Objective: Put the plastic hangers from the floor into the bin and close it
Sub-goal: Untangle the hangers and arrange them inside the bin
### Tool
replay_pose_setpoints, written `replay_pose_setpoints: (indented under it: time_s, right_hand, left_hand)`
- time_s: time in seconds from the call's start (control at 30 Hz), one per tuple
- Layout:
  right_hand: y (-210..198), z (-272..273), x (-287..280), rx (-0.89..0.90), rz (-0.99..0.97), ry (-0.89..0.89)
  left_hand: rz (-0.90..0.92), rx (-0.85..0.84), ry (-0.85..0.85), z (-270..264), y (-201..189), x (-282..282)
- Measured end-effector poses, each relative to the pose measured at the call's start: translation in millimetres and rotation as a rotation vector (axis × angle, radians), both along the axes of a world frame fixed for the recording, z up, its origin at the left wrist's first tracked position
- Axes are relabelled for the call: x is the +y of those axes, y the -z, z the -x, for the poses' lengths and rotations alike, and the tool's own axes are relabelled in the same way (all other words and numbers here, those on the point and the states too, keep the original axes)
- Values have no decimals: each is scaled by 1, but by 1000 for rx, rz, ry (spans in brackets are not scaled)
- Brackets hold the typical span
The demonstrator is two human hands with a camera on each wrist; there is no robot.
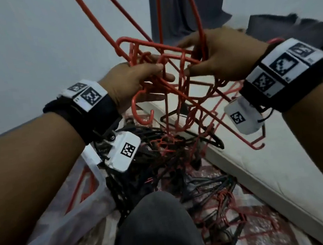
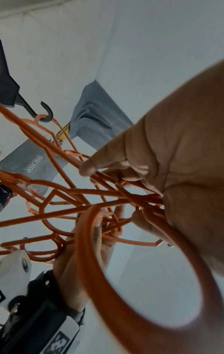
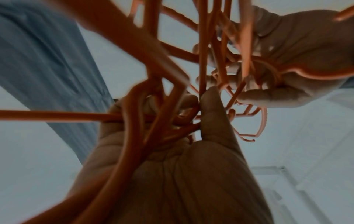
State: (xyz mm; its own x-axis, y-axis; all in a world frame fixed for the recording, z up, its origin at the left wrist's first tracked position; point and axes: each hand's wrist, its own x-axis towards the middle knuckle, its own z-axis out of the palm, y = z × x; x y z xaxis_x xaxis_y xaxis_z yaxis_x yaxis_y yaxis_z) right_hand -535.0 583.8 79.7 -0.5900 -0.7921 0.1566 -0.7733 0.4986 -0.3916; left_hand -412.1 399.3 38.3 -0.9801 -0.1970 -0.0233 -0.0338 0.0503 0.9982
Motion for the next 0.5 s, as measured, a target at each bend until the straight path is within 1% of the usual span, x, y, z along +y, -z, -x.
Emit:
replay_pose_setpoints:
  time_s: [0.07, 0.17, 0.23, 0.3, 0.37, 0.4, 0.5]
  right_hand:
    - [-11, -6, -2, 7, 2, -14]
    - [-33, -12, -2, 27, 125, -12]
    - [-41, -13, -4, 23, 172, 4]
    - [-40, -12, -8, 40, 102, 21]
    - [-31, -11, -13, 63, -17, 10]
    - [-26, -12, -14, 50, -43, 7]
    - [-16, -15, -20, 4, 2, 8]
  left_hand:
    - [7, 53, -34, -5, -10, 2]
    - [-1, 141, -68, -8, -31, 3]
    - [6, 153, -89, -7, -44, 3]
    - [24, 114, -88, -6, -47, 2]
    - [53, 37, -67, -8, -40, 1]
    - [59, 6, -60, -9, -35, 1]
    - [68, 0, -83, -13, -28, -8]
